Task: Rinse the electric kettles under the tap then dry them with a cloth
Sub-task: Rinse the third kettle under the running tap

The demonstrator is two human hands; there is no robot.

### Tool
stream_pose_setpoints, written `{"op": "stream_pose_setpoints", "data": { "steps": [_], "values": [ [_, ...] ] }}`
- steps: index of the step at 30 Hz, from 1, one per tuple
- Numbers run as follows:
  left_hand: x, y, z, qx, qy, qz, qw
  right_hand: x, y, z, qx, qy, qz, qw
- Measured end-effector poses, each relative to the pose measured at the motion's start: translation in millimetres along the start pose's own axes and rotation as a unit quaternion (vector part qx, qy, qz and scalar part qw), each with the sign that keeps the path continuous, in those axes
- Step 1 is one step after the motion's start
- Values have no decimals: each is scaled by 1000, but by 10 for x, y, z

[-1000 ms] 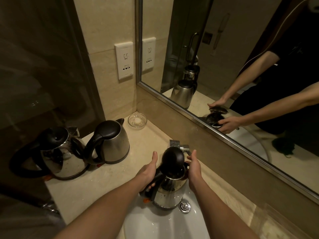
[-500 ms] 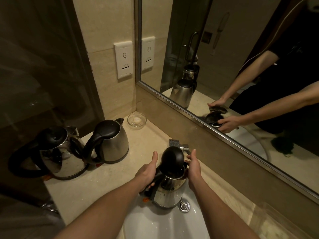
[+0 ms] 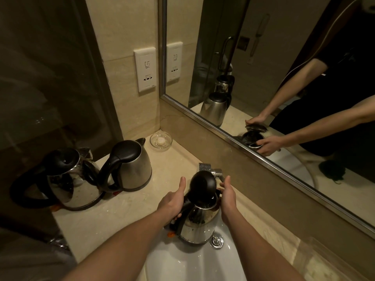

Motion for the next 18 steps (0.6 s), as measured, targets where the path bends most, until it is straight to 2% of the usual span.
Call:
{"op": "stream_pose_setpoints", "data": {
  "steps": [18],
  "values": [
    [8, -5, 8, 25, 12, -4, 1000, -41, -62, 80, 34, -13, 18, 999]
  ]
}}
Point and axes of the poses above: each hand's wrist, its own x-axis away from the middle knuckle, its own y-axis out of the palm, z = x × y, the point moved 9 cm from there along -x, towards the middle knuckle, and after that the axes turned 15 degrees about -x, right-handed, at the moved point
